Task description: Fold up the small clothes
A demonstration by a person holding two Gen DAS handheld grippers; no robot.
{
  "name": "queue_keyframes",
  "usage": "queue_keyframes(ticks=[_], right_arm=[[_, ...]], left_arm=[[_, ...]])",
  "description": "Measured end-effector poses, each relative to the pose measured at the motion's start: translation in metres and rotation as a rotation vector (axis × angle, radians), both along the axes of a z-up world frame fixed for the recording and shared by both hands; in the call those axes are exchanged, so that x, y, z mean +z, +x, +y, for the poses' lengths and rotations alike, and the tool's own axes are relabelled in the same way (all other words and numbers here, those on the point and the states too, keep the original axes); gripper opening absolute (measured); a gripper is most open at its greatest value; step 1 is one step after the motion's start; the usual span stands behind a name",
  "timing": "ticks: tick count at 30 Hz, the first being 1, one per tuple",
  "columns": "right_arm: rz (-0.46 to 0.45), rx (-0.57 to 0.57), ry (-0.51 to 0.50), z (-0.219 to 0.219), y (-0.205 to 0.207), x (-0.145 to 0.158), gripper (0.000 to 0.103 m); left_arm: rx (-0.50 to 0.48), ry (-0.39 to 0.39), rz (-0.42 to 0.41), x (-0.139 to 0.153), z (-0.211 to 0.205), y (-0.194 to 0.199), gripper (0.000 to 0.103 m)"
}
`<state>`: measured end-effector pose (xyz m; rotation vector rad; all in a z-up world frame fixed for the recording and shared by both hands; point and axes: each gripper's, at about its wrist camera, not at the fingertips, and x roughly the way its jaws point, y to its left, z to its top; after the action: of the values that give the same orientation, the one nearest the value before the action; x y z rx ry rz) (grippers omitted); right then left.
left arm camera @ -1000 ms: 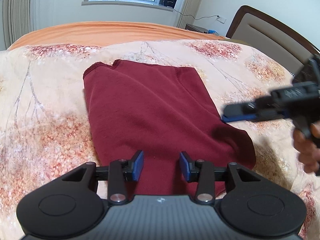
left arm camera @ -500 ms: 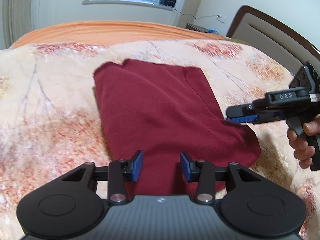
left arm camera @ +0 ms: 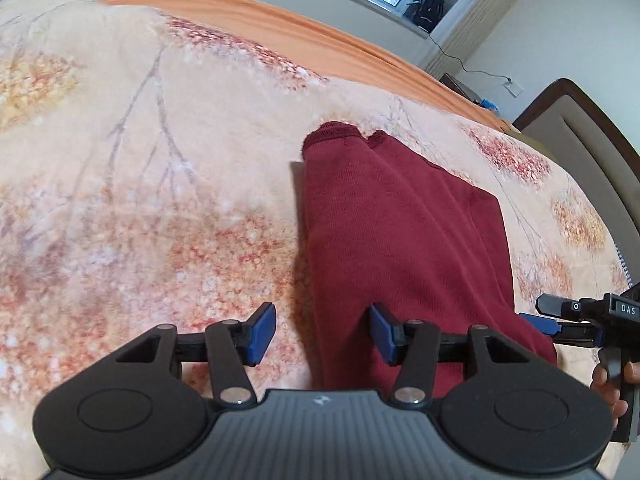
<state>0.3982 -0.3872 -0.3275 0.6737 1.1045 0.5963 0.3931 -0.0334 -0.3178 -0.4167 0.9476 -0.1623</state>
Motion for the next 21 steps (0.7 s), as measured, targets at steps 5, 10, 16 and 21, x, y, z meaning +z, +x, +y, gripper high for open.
queue_keyframes(ticks=[5,10,16,21], right_arm=[[-0.037,-0.004,0.02,0.004,0.003,0.011,0.065],[-0.132,0.008,0.048,0.027,0.032,0.033,0.065],[-0.101,0.017,0.105,0.057,0.082,0.024,0.068],[-0.197,0.063,0.009,0.062,0.054,0.043,0.067]], left_arm=[[-0.033,0.012,-0.011,0.005,-0.012,0.007,0.056],[-0.076,0.062,-0.086,0.026,-0.03,0.002,0.056],[-0.141,0.095,-0.117,0.033,-0.048,-0.002,0.056],[-0.077,0.08,-0.156,0.041,-0.023,0.035,0.056]])
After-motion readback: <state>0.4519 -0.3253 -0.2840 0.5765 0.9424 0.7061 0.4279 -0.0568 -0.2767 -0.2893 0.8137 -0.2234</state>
